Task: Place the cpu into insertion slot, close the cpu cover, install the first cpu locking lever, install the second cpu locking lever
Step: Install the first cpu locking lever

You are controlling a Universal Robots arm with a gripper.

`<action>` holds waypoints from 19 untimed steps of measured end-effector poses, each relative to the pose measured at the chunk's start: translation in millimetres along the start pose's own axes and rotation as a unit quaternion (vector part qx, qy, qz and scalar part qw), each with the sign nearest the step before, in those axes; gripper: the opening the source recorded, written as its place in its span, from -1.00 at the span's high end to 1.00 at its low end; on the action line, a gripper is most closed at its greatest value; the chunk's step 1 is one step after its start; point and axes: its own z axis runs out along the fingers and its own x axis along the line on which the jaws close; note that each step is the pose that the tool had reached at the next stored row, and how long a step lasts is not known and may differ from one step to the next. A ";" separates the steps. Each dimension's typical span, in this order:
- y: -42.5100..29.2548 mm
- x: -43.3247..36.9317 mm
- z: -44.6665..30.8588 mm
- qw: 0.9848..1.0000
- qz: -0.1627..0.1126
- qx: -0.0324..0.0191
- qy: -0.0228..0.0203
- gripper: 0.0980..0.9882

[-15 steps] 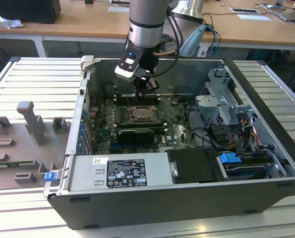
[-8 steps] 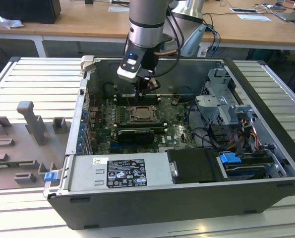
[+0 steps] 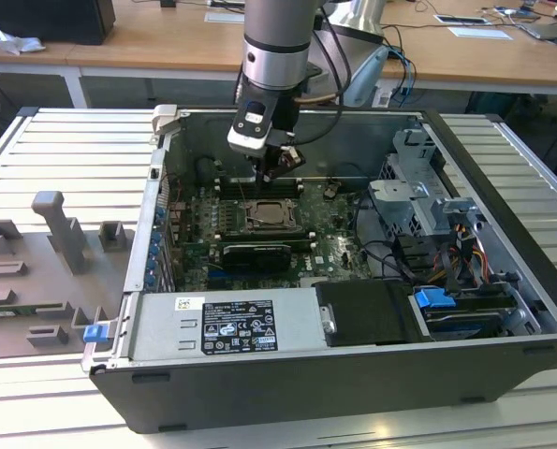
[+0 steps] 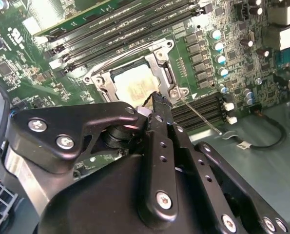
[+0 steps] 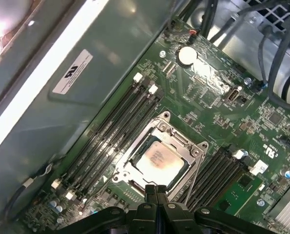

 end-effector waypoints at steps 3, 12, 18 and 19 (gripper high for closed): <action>0.0 0.0 0.0 1.000 -0.014 0.000 0.000 0.98; 0.0 0.0 0.0 0.998 -0.065 0.002 -0.001 0.98; 0.0 0.0 0.0 0.994 -0.111 0.003 -0.002 0.98; 0.0 0.0 0.0 0.993 -0.116 0.003 -0.002 0.98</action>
